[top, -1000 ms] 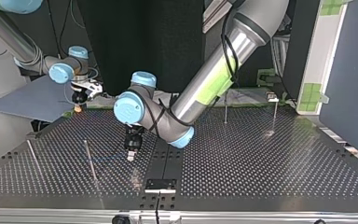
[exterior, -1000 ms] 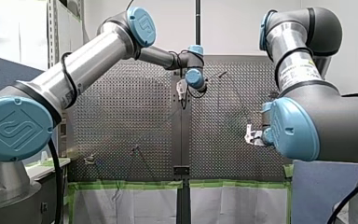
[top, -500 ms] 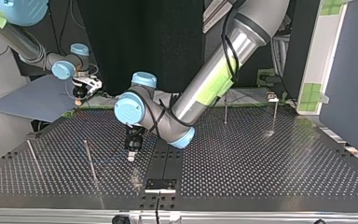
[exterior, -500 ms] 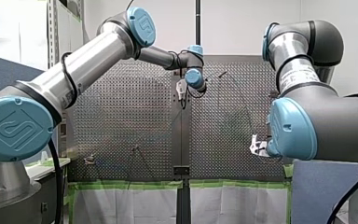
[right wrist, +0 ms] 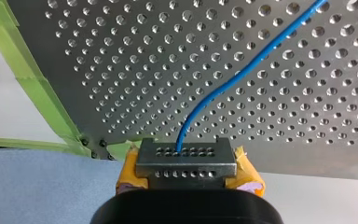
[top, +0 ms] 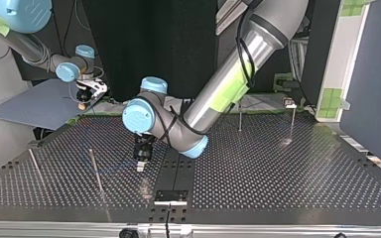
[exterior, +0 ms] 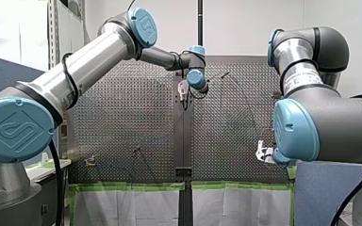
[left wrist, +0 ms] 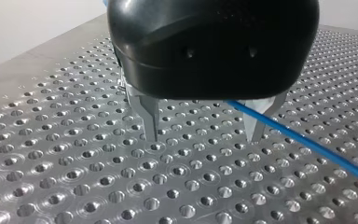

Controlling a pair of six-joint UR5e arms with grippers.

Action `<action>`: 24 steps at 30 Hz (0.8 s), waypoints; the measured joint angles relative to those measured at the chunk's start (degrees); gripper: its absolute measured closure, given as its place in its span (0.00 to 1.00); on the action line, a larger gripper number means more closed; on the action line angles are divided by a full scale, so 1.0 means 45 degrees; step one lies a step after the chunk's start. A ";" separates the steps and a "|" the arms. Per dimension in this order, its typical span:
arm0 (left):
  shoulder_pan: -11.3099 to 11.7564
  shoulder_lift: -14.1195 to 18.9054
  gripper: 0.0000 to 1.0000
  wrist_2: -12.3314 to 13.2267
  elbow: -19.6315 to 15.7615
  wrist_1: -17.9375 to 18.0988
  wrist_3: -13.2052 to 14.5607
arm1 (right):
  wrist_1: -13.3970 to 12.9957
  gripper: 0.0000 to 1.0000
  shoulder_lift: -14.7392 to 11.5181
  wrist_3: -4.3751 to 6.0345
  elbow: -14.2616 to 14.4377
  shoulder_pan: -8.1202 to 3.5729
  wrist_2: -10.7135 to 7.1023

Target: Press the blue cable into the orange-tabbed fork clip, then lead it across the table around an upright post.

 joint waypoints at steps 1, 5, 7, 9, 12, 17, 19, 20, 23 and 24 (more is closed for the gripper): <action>0.0001 0.0002 0.11 0.0000 0.0000 0.0000 0.0001 | -0.0052 1.00 0.0010 0.0036 0.0000 -0.0017 -0.0001; 0.0003 0.0002 0.11 0.0000 0.0000 0.0000 0.0004 | -0.0279 1.00 0.0048 0.0191 -0.0003 -0.0100 -0.0005; 0.0002 0.0003 0.11 0.0000 0.0000 0.0000 0.0005 | -0.0335 1.00 0.0082 0.0227 -0.0008 -0.0138 0.0004; 0.0002 0.0001 0.11 0.0000 0.0000 0.0000 0.0007 | -0.0389 1.00 0.0166 0.0256 -0.0036 -0.0185 0.0006; 0.0001 0.0003 0.11 0.0000 0.0000 -0.0004 0.0007 | -0.0366 1.00 0.0404 0.0279 -0.0200 -0.0246 -0.0012; 0.0002 0.0005 0.11 0.0000 0.0000 -0.0010 0.0011 | -0.0151 1.00 0.0912 0.0300 -0.0519 -0.0321 -0.0027; 0.0002 0.0004 0.11 0.0000 0.0000 -0.0008 0.0018 | -0.0118 1.00 0.1013 0.0304 -0.0559 -0.0330 -0.0028; 0.0002 0.0006 0.11 0.0000 0.0000 -0.0010 0.0020 | -0.0110 1.00 0.1054 0.0307 -0.0574 -0.0335 -0.0026; 0.0002 0.0013 0.11 0.0000 0.0000 -0.0014 0.0024 | -0.0167 1.00 0.1171 0.0331 -0.0665 -0.0360 -0.0036; 0.0002 0.0013 0.11 0.0000 0.0000 -0.0015 0.0025 | -0.0176 1.00 0.1217 0.0336 -0.0710 -0.0365 -0.0043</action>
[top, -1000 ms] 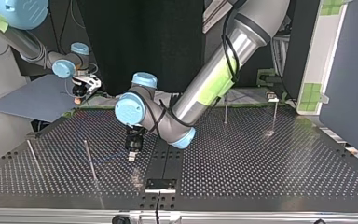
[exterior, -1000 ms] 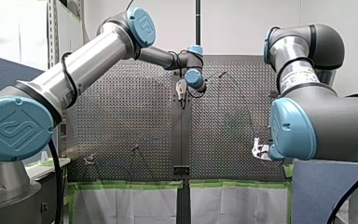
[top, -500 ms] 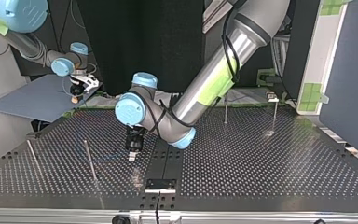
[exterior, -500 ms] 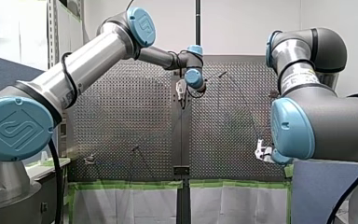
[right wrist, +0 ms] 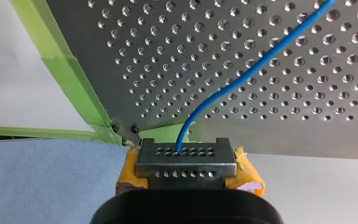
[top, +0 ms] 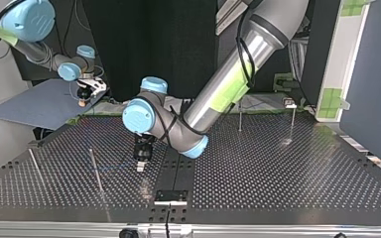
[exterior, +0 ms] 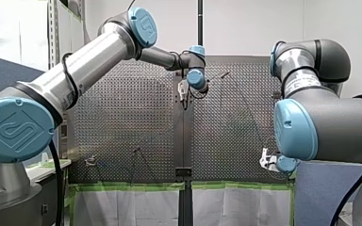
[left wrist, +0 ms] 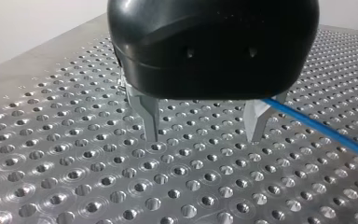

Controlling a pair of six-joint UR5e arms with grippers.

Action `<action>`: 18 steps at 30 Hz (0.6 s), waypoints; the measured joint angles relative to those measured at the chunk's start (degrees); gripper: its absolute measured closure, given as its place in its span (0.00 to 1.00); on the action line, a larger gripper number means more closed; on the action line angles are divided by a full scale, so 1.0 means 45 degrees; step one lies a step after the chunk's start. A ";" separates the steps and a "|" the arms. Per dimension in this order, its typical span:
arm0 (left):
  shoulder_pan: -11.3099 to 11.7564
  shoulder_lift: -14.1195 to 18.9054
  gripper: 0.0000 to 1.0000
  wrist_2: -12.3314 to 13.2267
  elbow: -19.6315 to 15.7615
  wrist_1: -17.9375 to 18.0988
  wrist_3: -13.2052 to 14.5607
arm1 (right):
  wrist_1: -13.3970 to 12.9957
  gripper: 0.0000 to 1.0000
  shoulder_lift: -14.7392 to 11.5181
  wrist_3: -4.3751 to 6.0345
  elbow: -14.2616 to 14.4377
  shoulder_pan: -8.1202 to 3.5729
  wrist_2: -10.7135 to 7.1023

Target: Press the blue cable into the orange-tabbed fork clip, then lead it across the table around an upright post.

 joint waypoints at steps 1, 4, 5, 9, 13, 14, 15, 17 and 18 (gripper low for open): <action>0.0000 0.0000 0.11 0.0000 0.0000 -0.0002 0.0001 | 0.0006 1.00 0.0056 0.0003 -0.0054 -0.0003 -0.0016; 0.0001 0.0001 0.11 0.0000 0.0000 0.0004 0.0002 | 0.0075 1.00 0.0271 0.0009 -0.0241 0.0015 -0.0060; 0.0001 0.0002 0.11 0.0000 0.0000 0.0006 0.0002 | 0.0092 1.00 0.0332 0.0010 -0.0291 0.0025 -0.0070; 0.0000 0.0003 0.11 0.0000 0.0000 0.0007 0.0005 | 0.0104 1.00 0.0430 0.0012 -0.0400 0.0022 -0.0088; 0.0001 0.0002 0.08 0.0006 0.0000 -0.0006 0.0016 | 0.0113 1.00 0.0451 0.0013 -0.0490 0.0018 -0.0130; 0.0000 0.0003 0.04 0.0014 0.0001 -0.0019 0.0012 | 0.0130 1.00 0.0451 0.0006 -0.0510 0.0022 -0.0143; -0.0001 0.0003 0.04 0.0022 0.0008 -0.0049 0.0003 | 0.0143 1.00 0.0452 -0.0001 -0.0521 0.0026 -0.0150; -0.0004 0.0003 0.01 0.0050 0.0041 -0.0197 -0.0036 | 0.0166 1.00 0.0456 -0.0023 -0.0537 0.0038 -0.0158; -0.0006 0.0006 0.01 0.0071 0.0055 -0.0292 -0.0070 | 0.0172 1.00 0.0458 -0.0030 -0.0544 0.0045 -0.0161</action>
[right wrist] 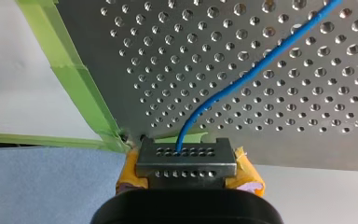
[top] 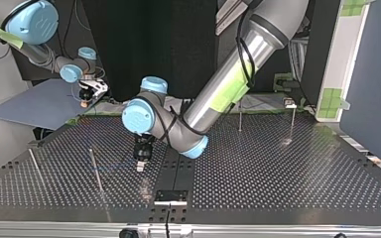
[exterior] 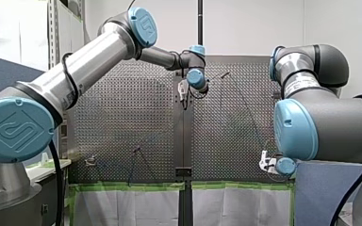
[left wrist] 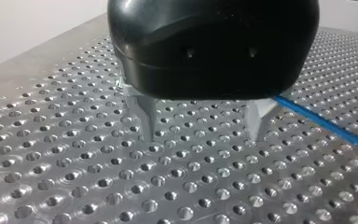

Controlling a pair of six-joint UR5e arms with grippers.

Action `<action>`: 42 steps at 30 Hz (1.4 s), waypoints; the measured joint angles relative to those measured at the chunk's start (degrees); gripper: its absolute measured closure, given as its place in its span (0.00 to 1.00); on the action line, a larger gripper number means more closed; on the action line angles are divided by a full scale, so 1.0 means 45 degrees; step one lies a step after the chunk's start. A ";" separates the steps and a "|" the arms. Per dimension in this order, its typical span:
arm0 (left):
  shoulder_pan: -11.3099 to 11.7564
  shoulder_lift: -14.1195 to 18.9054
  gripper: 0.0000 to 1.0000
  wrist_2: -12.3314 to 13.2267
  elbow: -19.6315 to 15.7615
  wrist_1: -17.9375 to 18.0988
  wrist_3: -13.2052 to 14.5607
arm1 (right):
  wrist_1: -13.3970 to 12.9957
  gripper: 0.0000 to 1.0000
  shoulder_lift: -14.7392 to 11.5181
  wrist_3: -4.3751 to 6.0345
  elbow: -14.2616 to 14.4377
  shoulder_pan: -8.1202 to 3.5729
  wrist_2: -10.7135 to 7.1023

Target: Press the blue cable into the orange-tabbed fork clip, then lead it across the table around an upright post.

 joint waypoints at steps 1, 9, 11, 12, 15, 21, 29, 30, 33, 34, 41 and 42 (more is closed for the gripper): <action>-0.0001 0.0010 0.01 0.0043 0.0015 -0.0138 -0.0061 | 0.0005 1.00 0.0002 -0.0006 -0.0006 0.0004 -0.0001; -0.0028 0.0154 0.01 0.0329 0.0039 -0.0996 -0.0790 | 0.0029 1.00 0.0000 -0.0010 -0.0056 -0.0073 0.0002; -0.0058 0.0178 0.01 0.0326 0.0040 -0.1240 -0.1027 | 0.0031 1.00 0.0002 -0.0004 -0.0061 -0.0084 0.0010; -0.0070 0.0182 0.01 0.0324 0.0039 -0.1344 -0.1123 | 0.0031 1.00 0.0002 -0.0003 -0.0061 -0.0086 0.0012; -0.0113 0.0189 0.01 0.0295 0.0039 -0.1666 -0.1369 | 0.0032 1.00 0.0006 0.0010 -0.0061 -0.0088 0.0017; -0.0154 0.0207 0.01 0.0037 -0.0098 -0.2174 -0.1815 | 0.0072 1.00 0.0004 0.0022 -0.0062 -0.0094 0.0019; 0.0002 0.0709 0.01 0.0018 -0.0880 -0.1813 -0.2386 | 0.0124 1.00 0.0008 0.0008 -0.0062 -0.0088 0.0019; 0.0026 0.0802 0.01 0.0019 -0.0981 -0.1717 -0.2458 | 0.0124 1.00 0.0007 0.0007 -0.0063 -0.0083 0.0019; 0.0081 0.1084 0.01 0.0031 -0.1314 -0.1396 -0.2627 | 0.0124 1.00 0.0005 0.0004 -0.0064 -0.0060 0.0018; 0.0098 0.1143 0.01 0.0038 -0.1446 -0.1258 -0.2683 | 0.0125 1.00 0.0003 0.0004 -0.0065 -0.0053 0.0019; 0.0038 0.1242 0.01 0.0181 -0.2140 -0.0930 -0.2850 | 0.0137 1.00 0.0000 0.0003 -0.0062 -0.0035 0.0006; 0.0011 0.1243 0.01 0.0245 -0.2229 -0.0935 -0.2858 | 0.0140 1.00 0.0000 0.0003 -0.0063 -0.0035 0.0004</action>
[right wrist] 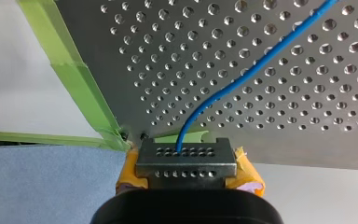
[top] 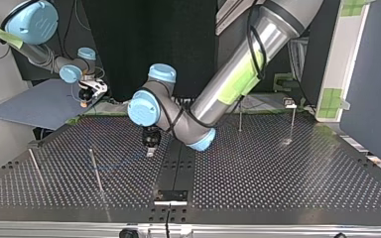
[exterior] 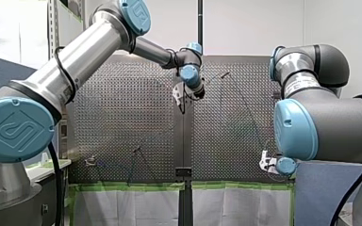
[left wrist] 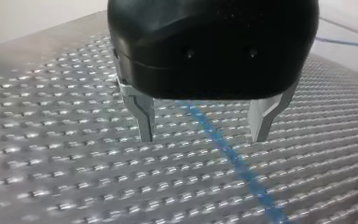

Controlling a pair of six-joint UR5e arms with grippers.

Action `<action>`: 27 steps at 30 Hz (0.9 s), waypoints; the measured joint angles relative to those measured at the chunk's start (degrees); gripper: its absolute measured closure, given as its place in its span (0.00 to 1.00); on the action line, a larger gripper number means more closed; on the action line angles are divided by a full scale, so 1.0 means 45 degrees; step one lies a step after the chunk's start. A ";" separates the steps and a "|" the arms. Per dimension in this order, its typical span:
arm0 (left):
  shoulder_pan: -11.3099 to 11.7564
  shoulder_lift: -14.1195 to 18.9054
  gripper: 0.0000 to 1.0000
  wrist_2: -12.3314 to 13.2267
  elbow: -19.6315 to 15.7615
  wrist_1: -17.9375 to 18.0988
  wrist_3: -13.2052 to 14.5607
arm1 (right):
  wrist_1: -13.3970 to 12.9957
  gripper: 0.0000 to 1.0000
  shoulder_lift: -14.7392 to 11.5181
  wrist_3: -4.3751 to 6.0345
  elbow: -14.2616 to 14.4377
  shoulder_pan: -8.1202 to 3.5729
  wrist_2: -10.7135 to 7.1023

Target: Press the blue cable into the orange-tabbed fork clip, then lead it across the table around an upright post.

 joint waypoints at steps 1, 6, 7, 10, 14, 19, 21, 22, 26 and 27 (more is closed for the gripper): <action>-0.0036 0.0005 0.01 0.0108 -0.0126 -0.0017 -0.0008 | 0.0003 1.00 -0.0001 0.0001 0.0000 0.0000 0.0002; -0.0107 0.0043 0.01 0.0512 -0.0432 -0.0166 -0.0033 | 0.0004 1.00 0.0005 0.0005 0.0000 -0.0003 -0.0001; -0.0115 0.0085 0.01 0.0526 -0.0457 -0.0195 -0.0035 | 0.0008 1.00 0.0004 0.0005 0.0000 -0.0003 -0.0002; -0.0136 0.0262 0.01 0.0433 -0.0495 -0.0220 -0.0028 | 0.0032 1.00 0.0002 0.0002 0.0000 -0.0003 0.0000; -0.0185 0.0529 0.01 0.0234 -0.0517 -0.0232 -0.0030 | 0.0044 1.00 0.0000 0.0000 0.0000 -0.0019 0.0011; -0.0339 0.0649 0.01 0.0186 -0.0529 -0.0254 -0.0033 | 0.0047 1.00 0.0000 0.0000 0.0002 -0.0033 0.0014; -0.0408 0.0694 0.01 0.0187 -0.0560 -0.0258 -0.0030 | 0.0048 1.00 0.0000 0.0000 0.0002 -0.0038 0.0010; -0.0459 0.0747 0.01 0.0189 -0.0608 -0.0260 -0.0024 | 0.0048 1.00 0.0000 0.0000 0.0001 -0.0038 0.0007; -0.0623 0.1013 0.01 0.0207 -0.0846 -0.0262 0.0045 | 0.0048 1.00 0.0003 0.0000 0.0001 -0.0041 0.0006; -0.0666 0.1091 0.01 0.0213 -0.0921 -0.0262 0.0092 | 0.0048 1.00 0.0004 0.0000 0.0002 -0.0041 0.0007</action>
